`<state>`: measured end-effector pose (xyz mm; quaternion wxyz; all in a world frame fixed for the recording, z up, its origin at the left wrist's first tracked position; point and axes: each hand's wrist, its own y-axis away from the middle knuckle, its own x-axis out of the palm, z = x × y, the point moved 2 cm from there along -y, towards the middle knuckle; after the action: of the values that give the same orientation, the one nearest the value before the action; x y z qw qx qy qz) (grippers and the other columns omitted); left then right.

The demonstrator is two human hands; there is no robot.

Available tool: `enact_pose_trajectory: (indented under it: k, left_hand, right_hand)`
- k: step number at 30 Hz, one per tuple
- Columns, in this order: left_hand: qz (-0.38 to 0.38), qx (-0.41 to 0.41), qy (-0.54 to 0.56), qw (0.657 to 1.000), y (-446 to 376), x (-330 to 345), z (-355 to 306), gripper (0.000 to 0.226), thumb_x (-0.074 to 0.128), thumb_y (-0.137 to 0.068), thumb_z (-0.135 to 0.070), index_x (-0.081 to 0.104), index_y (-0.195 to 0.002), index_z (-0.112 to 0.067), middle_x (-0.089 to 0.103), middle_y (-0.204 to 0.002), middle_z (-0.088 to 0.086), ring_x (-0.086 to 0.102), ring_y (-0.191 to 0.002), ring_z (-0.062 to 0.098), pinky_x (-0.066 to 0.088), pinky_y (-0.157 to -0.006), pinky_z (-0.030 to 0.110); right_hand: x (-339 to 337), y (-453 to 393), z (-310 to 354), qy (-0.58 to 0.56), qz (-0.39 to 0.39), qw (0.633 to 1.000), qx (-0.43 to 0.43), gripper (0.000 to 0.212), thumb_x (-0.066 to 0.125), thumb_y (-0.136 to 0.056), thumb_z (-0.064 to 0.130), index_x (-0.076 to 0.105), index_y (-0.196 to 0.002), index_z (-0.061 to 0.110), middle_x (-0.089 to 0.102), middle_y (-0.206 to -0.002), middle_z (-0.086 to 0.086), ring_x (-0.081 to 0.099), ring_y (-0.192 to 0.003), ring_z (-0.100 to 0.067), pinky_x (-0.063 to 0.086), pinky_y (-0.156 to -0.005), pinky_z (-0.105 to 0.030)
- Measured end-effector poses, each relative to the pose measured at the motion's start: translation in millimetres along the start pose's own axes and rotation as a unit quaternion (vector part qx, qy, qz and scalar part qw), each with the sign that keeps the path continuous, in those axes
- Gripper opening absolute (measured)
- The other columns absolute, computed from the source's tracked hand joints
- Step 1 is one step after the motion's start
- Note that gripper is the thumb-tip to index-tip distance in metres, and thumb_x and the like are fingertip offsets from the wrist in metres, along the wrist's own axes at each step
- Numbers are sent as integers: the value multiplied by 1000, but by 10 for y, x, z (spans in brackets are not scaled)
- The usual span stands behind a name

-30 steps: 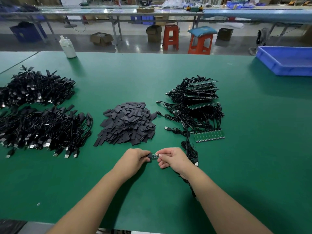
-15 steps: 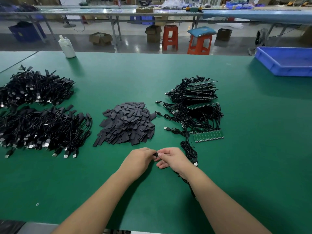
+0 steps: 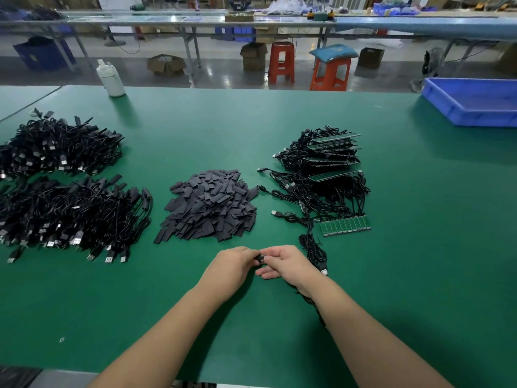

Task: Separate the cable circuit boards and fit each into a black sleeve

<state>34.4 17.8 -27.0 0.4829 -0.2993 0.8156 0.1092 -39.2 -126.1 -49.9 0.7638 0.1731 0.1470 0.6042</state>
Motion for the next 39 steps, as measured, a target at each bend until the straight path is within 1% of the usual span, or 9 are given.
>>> enact_pose_trajectory:
  k: [6,12,17,22,26,31,34,36,39]
  left_hand:
    - [-31,34,15,999,78,-5,5,22,55,-100,-19,70,-116,-16,71,-101,-3,66,-90,15,52,-80,34]
    - [-31,45,-26,998,74,5,-2,25,56,-99,-20,68,-121,-16,71,-107,0,68,-95,17,53,-82,33]
    - [-34,74,-83,993,63,-15,-21,26,51,-101,-28,67,-119,-17,69,-99,1,65,-89,23,51,-77,38]
    - [-71,114,-79,988,123,-15,-41,19,65,-92,-14,71,-110,-10,70,-91,3,66,-76,25,55,-61,38]
    - [-84,99,-51,990,120,25,-38,28,74,-82,-6,73,-109,-11,72,-92,2,69,-74,21,57,-60,34]
    - [-55,26,-36,998,71,103,-3,27,62,-91,-14,68,-118,-17,69,-101,-1,69,-87,17,56,-76,35]
    - [2,-24,-99,995,22,116,1,28,54,-95,-25,61,-121,-26,65,-104,-5,66,-89,22,52,-77,36]
    - [31,-24,-169,985,-15,85,-20,26,50,-96,-31,59,-120,-29,64,-103,-4,64,-88,24,50,-73,36]
    - [69,1,-201,977,-59,63,-51,32,48,-95,-24,54,-127,-26,61,-109,-3,63,-96,24,48,-77,35]
  right_hand:
    - [16,13,19,7,-4,1000,0,28,50,-100,4,59,-127,0,73,-99,-10,75,-80,-15,59,-72,-22]
    - [24,20,17,9,5,1000,-9,27,52,-100,4,62,-124,-1,73,-97,-9,73,-76,-12,59,-76,-24]
    - [19,26,37,7,6,1000,-5,25,52,-101,4,63,-123,-1,73,-97,-10,73,-76,-13,59,-72,-22]
    - [9,37,58,1,8,1000,6,24,52,-100,4,65,-120,-1,73,-100,-11,74,-79,-15,58,-71,-22]
    - [0,38,54,-6,8,1000,8,26,53,-100,3,64,-122,-1,73,-100,-12,73,-80,-15,58,-73,-22]
    - [0,43,49,3,13,1000,7,32,49,-101,1,59,-131,1,72,-103,-15,73,-83,-14,58,-76,-21]
    - [2,53,56,25,16,1000,4,36,44,-101,0,56,-136,2,72,-106,-15,72,-86,-14,57,-76,-20]
    - [8,69,66,32,16,999,2,38,42,-102,0,53,-138,2,71,-107,-14,72,-86,-14,57,-76,-20]
    - [20,96,80,41,8,999,-4,41,39,-102,-2,47,-142,1,69,-108,-16,72,-83,-12,57,-76,-20]
